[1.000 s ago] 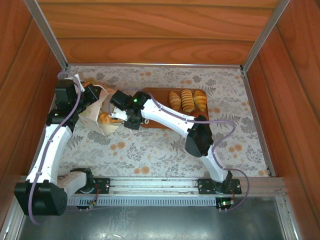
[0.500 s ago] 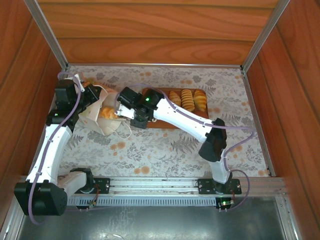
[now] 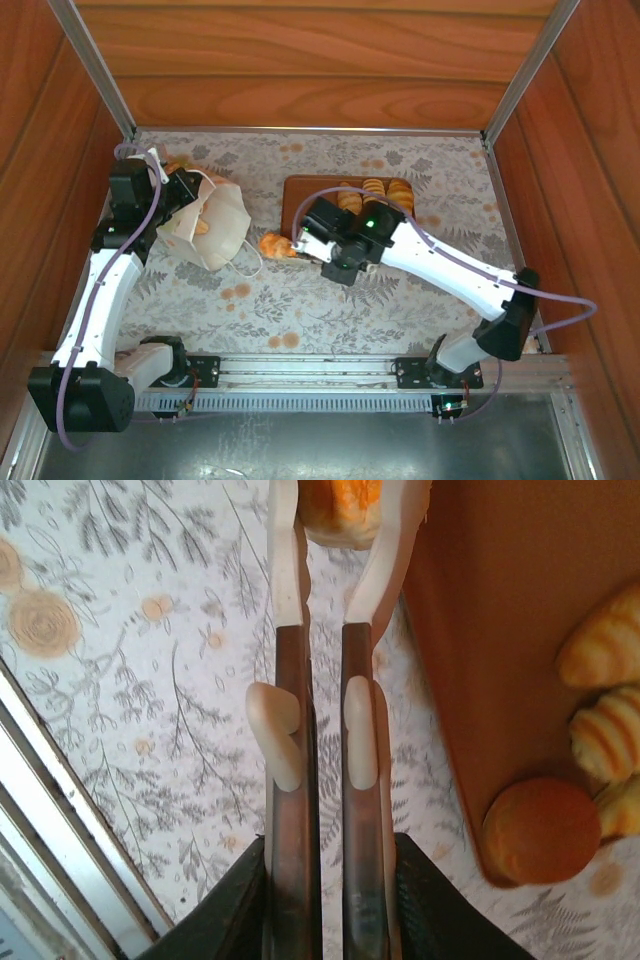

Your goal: Take the fake bread out of the paper bag

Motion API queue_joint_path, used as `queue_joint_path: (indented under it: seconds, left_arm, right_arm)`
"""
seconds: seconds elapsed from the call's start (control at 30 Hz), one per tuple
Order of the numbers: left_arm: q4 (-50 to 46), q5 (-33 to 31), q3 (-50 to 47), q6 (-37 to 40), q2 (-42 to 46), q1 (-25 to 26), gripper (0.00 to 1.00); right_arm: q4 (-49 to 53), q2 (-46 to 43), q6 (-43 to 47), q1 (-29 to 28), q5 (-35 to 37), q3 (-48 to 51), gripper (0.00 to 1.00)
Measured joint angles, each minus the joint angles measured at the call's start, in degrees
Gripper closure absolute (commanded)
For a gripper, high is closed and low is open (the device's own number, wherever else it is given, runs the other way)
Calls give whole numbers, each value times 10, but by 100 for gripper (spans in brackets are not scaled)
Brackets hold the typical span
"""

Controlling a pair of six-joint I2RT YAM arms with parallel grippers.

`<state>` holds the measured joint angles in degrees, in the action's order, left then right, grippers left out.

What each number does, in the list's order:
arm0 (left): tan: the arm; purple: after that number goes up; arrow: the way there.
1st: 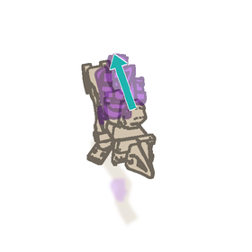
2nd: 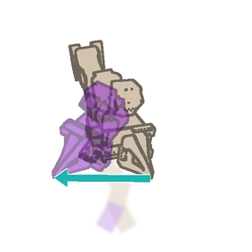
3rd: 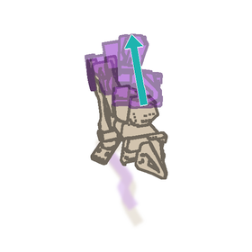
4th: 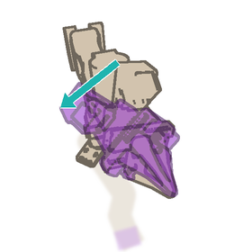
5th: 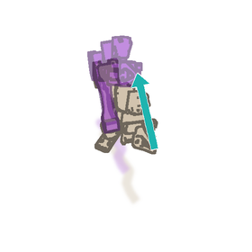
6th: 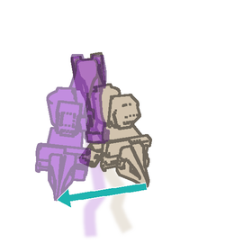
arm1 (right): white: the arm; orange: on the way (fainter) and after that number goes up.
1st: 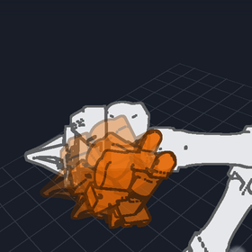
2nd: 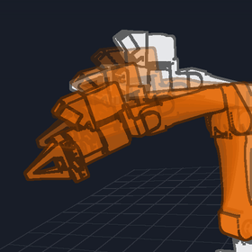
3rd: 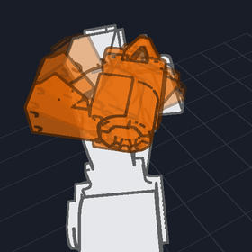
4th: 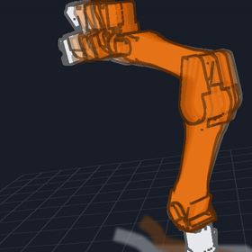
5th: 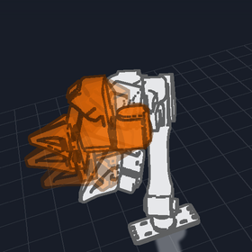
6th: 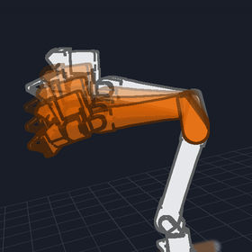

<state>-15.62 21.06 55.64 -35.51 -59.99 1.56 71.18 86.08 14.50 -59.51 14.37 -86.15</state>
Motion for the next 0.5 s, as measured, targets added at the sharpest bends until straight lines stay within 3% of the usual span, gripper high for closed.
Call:
queue_joint_path:
  seconds: [0.23,0.5]
  left_arm:
    - [0,0,0,0,0,0,100]
    - [0,0,0,0,0,0,100]
  right_arm:
    - [4,9,0,88,-9,43,70]
    - [2,48,4,125,-7,43,65]
